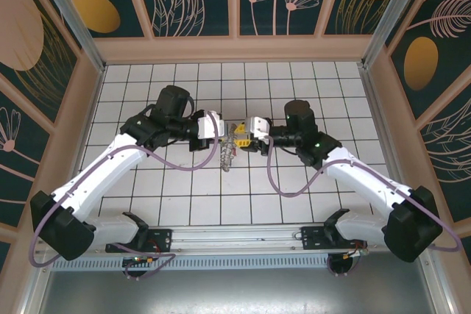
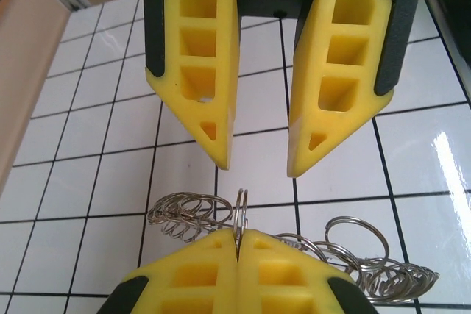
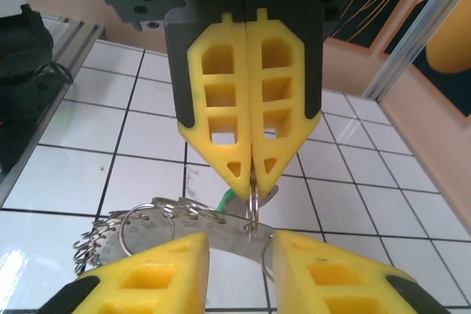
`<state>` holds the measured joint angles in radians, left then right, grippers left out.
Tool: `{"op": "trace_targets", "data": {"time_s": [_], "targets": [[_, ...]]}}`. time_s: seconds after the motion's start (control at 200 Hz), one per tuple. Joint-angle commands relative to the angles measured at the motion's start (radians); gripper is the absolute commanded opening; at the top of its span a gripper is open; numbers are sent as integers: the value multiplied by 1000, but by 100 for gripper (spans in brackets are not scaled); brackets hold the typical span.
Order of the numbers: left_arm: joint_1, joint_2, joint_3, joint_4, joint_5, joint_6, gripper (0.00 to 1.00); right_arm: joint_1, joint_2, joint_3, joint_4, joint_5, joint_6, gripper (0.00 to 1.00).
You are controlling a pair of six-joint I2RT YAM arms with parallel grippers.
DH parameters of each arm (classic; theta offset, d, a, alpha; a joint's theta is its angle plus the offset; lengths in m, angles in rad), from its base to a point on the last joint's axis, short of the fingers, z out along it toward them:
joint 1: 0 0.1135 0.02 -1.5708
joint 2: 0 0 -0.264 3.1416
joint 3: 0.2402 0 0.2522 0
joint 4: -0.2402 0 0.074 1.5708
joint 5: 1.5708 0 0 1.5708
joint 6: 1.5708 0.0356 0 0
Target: Put the keys on the keyring
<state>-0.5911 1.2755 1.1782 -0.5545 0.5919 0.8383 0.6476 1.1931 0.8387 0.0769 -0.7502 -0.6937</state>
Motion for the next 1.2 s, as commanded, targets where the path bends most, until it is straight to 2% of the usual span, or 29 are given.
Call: {"op": "trace_targets", "data": {"time_s": [0.0,0.27,0.636,0.911,1.101,1.196], "targets": [[-4,12,49,-32,5,29,0,-6,31,51,-72,-12,-38,29],[-3,31,53,-15,47,-1,0,-4,56,43,11,-35,29,28],[-3,42,55,-8,69,-26,0,11,79,51,-2,-48,38,23],[-3,40,43,10,91,-46,0,27,85,43,40,-12,69,14],[-3,44,46,-8,84,-35,0,26,75,54,20,-19,58,19],[-3,45,52,-22,96,-29,0,26,83,64,-2,-23,40,16]]}}
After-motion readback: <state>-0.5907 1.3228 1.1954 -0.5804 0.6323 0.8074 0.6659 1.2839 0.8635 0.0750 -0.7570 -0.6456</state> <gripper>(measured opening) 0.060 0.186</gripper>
